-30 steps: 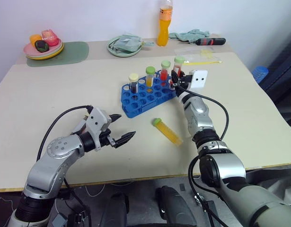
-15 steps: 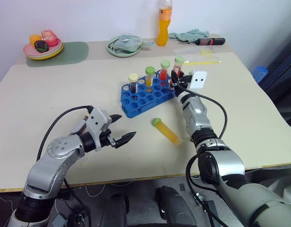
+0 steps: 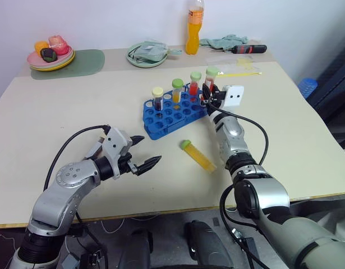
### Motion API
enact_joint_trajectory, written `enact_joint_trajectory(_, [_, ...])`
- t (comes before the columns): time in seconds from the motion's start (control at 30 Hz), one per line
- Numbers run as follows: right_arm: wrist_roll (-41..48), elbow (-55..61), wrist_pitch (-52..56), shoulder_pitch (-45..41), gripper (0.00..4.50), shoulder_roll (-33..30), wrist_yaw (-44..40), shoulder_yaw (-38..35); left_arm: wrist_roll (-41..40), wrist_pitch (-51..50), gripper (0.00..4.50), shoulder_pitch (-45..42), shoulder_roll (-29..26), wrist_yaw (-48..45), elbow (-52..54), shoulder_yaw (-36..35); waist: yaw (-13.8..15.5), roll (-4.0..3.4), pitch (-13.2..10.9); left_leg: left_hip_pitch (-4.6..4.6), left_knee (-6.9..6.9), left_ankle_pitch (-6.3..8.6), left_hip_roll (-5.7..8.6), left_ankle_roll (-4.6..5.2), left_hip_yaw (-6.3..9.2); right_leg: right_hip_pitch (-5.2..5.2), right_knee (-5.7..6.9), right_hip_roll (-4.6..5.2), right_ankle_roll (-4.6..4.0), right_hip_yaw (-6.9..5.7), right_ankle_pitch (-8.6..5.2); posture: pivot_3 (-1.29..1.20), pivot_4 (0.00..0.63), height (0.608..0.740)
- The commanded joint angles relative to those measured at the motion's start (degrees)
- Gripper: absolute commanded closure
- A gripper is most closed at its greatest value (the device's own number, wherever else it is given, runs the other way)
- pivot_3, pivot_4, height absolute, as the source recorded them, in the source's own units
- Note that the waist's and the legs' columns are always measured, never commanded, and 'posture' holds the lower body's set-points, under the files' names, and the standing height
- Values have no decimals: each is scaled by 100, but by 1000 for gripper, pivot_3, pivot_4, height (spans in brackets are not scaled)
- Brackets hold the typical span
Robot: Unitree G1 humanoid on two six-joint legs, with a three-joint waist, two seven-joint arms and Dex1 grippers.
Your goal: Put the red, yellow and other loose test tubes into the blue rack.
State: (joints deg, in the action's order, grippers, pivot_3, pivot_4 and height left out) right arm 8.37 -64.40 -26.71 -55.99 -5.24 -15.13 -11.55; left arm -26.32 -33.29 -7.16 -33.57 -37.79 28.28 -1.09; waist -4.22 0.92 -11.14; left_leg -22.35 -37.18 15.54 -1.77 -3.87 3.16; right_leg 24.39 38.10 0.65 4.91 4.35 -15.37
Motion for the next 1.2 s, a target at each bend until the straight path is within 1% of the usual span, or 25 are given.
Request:
enact_joint_trajectory(0.03, [-106, -51, -142, -140, 3751, 118, -12, 99, -48, 58, 0, -43, -3, 29, 214, -93, -1, 0, 0, 0, 0, 0, 0, 0, 0, 0, 0, 0, 0, 0, 0, 0, 150, 740])
enact_joint_trajectory(0.23, [-75, -87, -115, -85, 3751, 180, -178, 61, -66, 49, 0, -2, -26, 66, 248, -114, -7, -1, 0, 1, 1, 0, 0, 0, 0, 0, 0, 0, 0, 0, 0, 0, 150, 740])
enact_joint_trajectory(0.3, [-33, -50, -97, -68, 2746, 180, -256, 33, -68, 46, 0, 3, -32, 73, 255, -117, -10, 0, 0, 1, 1, 0, 0, 0, 0, 0, 0, 0, 0, 0, 0, 0, 150, 740])
enact_joint_trajectory(0.37, [-46, 60, -92, -60, 1915, 138, -274, 42, -76, 35, 0, 5, -38, 83, 269, -129, -7, -1, 0, 1, 1, 0, 0, 0, 0, 0, 0, 0, 0, 0, 0, 0, 150, 740])
enact_joint_trajectory(0.43, [-155, 258, 10, -18, 895, 19, -168, 105, -86, 25, 0, 37, -49, 105, 313, -170, 8, -1, -1, 1, 1, 0, 0, 0, 0, 0, 0, 0, 0, 0, 0, 0, 150, 740])
enact_joint_trajectory(0.53, [-155, 851, 546, 233, 895, -273, -329, 200, -128, 3, 0, 102, -81, 154, 376, -340, 49, -1, -1, -3, 0, 0, 3, -1, 0, 0, -2, 6, 0, 0, 0, 0, 150, 740])
enact_joint_trajectory(0.63, [-17, 2301, 1688, 845, 895, -696, -880, 402, -195, -6, 0, 202, -145, 136, 392, -546, 80, -1, -1, -5, -1, 0, 4, -1, 0, -1, -6, 8, 0, -1, 0, 0, 150, 740])
enact_joint_trajectory(0.7, [83, 3569, 2980, 1382, 895, -1155, -1305, 621, -185, 24, 0, 279, -224, 80, 372, -653, 96, -2, -1, -5, 1, 0, 3, 0, 1, 0, -7, 7, 0, -2, 0, 0, 150, 740])
enact_joint_trajectory(0.77, [343, 5060, 4315, 2011, 895, -1840, -1862, 798, -183, 66, 0, 315, -304, 11, 278, -766, 125, -4, -3, -5, 2, 0, 3, 0, 1, 0, -7, 6, 0, -2, -1, 0, 150, 740])
enact_joint_trajectory(0.83, [704, 6190, 5559, 2369, 895, -2398, -2247, 914, -174, 116, 0, 344, -381, -95, 178, -833, 153, -10, -6, -4, 2, 0, 3, 0, 0, 0, -8, 6, 0, -1, -1, 0, 150, 740])
enact_joint_trajectory(0.9, [969, 7169, 6700, 2535, 895, -2979, -2574, 1150, -163, 177, 0, 355, -488, -287, 79, -846, 130, -11, -7, -2, 0, 0, 2, 1, -1, 0, -7, 2, 0, 0, -1, 0, 150, 740])
enact_joint_trajectory(0.97, [1104, 8006, 7473, 2521, 895, -3438, -2762, 1432, -152, 276, 0, 361, -611, -517, -31, -819, 92, -12, -7, 2, 2, 1, 1, 1, -1, 0, -6, -2, -1, 3, -2, 0, 150, 740])
enact_joint_trajectory(1.03, [1564, 8715, 9174, 1998, 895, -3636, -2740, 1838, -145, 397, 0, 358, -739, -814, -142, -760, 42, -10, -6, 3, 2, 1, -2, 2, 1, 0, -5, -7, -6, 1, -5, 0, 150, 740])
enact_joint_trajectory(1.1, [1808, 9015, 10614, 1449, 895, -3548, -2533, 2155, -129, 501, 0, 350, -804, -1001, -219, -722, 20, -11, -6, 4, 3, 1, -3, 1, 1, 0, -5, -8, -7, 1, -6, 0, 150, 740])
enact_joint_trajectory(1.13, [1909, 9033, 11264, 1191, 895, -3323, -2403, 2220, -94, 570, 0, 352, -836, -1091, -259, -695, 23, -9, -5, 4, 2, 1, -3, 2, 2, 1, -5, -8, -8, -1, -6, 0, 150, 740])
enact_joint_trajectory(1.2, [2129, 8967, 11858, 894, 895, -3069, -2181, 2301, -30, 666, 0, 342, -871, -1204, -327, -644, 40, -7, -4, 0, 2, 1, -3, 1, 8, 1, -6, -8, -10, -6, -7, 0, 150, 740])
